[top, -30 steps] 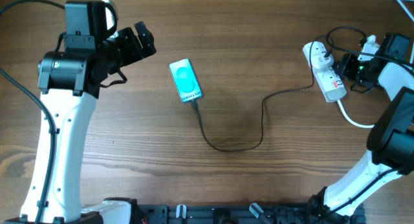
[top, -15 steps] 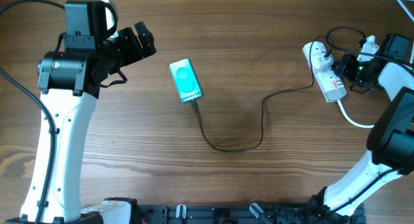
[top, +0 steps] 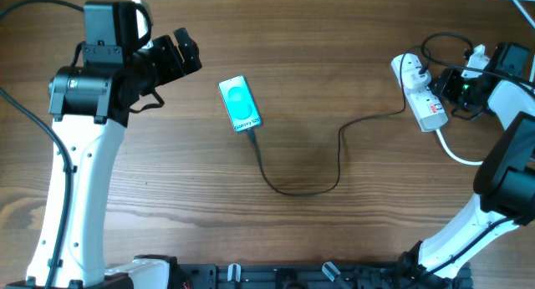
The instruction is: Plug charger to phone and switch on socket
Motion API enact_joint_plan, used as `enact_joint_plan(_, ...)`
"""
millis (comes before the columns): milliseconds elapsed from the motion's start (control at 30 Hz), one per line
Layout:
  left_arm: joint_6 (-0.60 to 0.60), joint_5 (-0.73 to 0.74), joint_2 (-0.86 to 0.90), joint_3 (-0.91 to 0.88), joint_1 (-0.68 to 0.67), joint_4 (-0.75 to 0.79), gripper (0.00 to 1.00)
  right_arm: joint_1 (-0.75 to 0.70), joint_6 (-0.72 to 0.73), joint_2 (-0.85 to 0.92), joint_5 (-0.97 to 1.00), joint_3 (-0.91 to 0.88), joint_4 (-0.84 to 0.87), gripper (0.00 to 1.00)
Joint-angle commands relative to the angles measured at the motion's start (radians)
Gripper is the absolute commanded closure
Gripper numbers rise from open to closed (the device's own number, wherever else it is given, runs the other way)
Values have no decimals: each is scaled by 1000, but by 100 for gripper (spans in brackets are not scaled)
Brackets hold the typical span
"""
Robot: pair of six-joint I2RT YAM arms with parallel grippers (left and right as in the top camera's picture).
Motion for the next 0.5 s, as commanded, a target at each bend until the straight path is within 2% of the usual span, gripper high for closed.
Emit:
enact_joint_plan(0, 5, -6, -9, 0, 4, 0, 0, 7, 6, 13, 10, -5, -1, 44)
enact_joint_plan(200, 5, -6, -9, 0, 4, 0, 0, 7, 60, 13, 64, -5, 3, 44)
enact_joint_plan(467, 5, -6, -9, 0, 4, 0, 0, 7, 5, 13, 5, -5, -11, 45)
